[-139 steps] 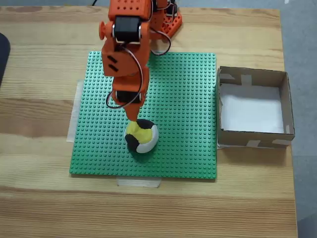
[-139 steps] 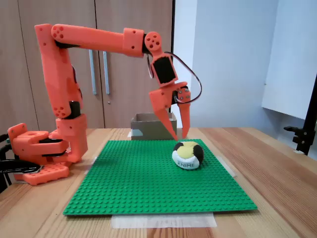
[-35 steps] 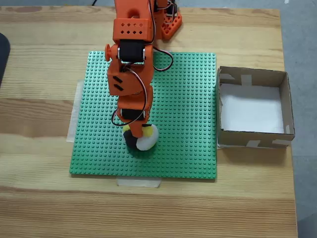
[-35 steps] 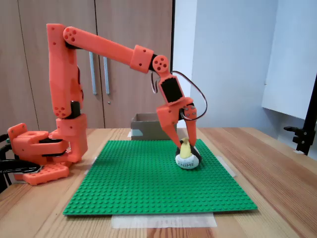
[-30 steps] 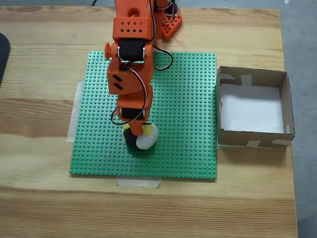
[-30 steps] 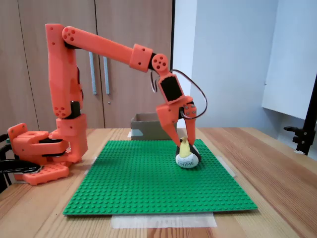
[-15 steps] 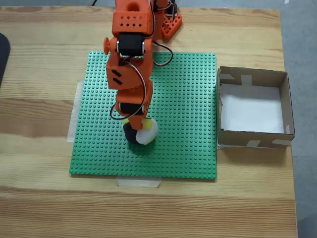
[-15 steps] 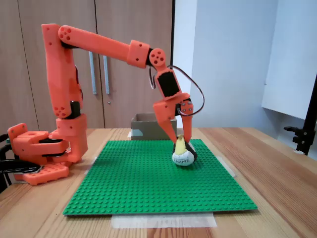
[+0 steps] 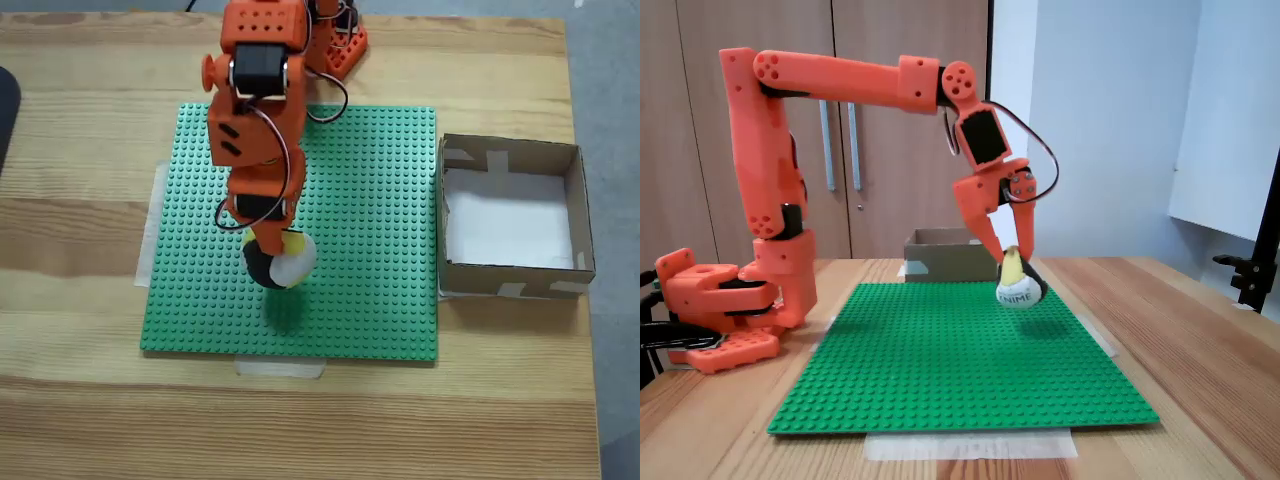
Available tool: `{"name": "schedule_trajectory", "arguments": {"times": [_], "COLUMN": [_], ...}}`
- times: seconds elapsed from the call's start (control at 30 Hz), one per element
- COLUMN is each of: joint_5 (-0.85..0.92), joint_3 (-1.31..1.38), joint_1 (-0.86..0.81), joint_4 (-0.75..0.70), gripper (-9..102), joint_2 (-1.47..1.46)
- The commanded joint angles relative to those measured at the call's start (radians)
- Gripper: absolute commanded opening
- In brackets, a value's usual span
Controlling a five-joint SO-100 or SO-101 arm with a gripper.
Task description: Pick the ball and put it in the box.
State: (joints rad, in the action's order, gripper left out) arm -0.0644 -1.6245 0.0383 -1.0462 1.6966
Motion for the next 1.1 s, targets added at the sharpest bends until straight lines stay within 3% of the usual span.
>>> {"name": "schedule_trajectory", "arguments": {"times": [0.0, 0.5, 1.07], "joint_5": [-0.011, -0.003, -0.003], "joint_3": [0.083, 0.232, 0.232], "joint_1": [0.005, 0.095, 0.359], "joint_4": [-0.023, -0.109, -0.097], "gripper": [-1, -1, -1], "joint_2": [0.063, 0.103, 0.204]}}
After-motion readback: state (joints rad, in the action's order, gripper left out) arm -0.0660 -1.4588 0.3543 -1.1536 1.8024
